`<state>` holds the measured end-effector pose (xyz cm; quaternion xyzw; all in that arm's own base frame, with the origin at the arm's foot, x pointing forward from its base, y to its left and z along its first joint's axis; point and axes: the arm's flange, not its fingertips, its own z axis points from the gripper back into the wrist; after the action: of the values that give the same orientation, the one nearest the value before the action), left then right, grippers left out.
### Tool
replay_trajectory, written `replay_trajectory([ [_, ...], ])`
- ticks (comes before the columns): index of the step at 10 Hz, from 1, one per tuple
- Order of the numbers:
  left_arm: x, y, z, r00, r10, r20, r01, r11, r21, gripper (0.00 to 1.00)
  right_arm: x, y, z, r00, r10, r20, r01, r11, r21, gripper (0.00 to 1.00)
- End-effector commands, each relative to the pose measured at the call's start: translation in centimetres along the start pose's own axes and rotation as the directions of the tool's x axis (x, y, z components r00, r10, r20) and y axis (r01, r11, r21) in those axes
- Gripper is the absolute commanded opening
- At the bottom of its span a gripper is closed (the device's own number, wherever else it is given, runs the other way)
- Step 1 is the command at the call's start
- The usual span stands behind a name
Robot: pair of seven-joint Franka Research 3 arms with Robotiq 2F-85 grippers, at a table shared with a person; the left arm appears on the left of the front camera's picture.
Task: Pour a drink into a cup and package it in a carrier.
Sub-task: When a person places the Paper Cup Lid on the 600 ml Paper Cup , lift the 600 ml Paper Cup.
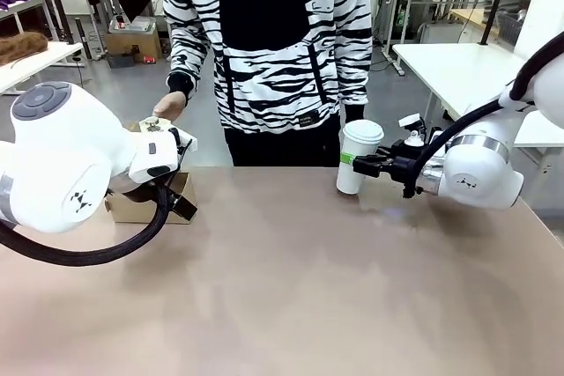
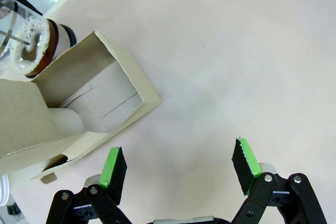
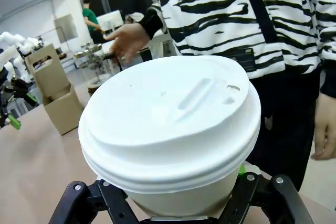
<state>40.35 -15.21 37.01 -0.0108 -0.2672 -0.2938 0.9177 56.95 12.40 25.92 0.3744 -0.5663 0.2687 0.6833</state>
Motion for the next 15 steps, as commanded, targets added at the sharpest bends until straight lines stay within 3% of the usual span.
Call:
replay_trajectory([
  [1,0.0,0.0,0.0,1.000,0.001,0.002,-0.001,1.000,-0.002,1.00,0.5,0.3,-0.2,1.000,0.000,0.008,0.000,1.000,-0.001,0.80],
  [2,0.0,0.0,0.0,1.000,0.001,0.002,-0.001,1.000,-0.002,1.00,0.0,0.0,0.0,1.000,0.000,0.000,0.000,1.000,0.000,0.81],
  [4,0.0,0.0,0.0,1.000,0.001,0.002,-0.001,1.000,-0.002,1.00,4.1,1.0,1.4,1.000,0.006,-0.031,-0.004,0.999,0.038,0.81],
  [8,0.0,0.0,0.0,1.000,0.001,0.002,-0.001,1.000,-0.002,1.00,17.5,5.8,6.1,0.997,0.054,-0.049,-0.046,0.989,0.142,0.81],
  [9,0.0,0.0,0.0,1.000,0.001,0.002,-0.001,1.000,-0.002,1.00,20.6,7.6,8.2,0.994,0.057,-0.090,-0.045,0.990,0.131,0.81],
  [11,0.0,0.0,0.0,1.000,0.001,0.002,-0.001,1.000,-0.002,1.00,25.6,11.2,11.5,0.993,0.074,-0.089,-0.070,0.996,0.048,0.81],
  [14,0.0,0.0,0.0,1.000,0.001,0.002,-0.001,1.000,-0.002,1.00,27.9,13.7,13.6,0.995,0.058,-0.077,-0.059,0.998,-0.006,0.81],
  [15,0.0,0.0,0.0,1.000,0.001,0.002,-0.001,1.000,-0.002,1.00,28.1,14.0,13.7,0.999,0.038,-0.031,-0.036,0.998,0.047,0.81],
])
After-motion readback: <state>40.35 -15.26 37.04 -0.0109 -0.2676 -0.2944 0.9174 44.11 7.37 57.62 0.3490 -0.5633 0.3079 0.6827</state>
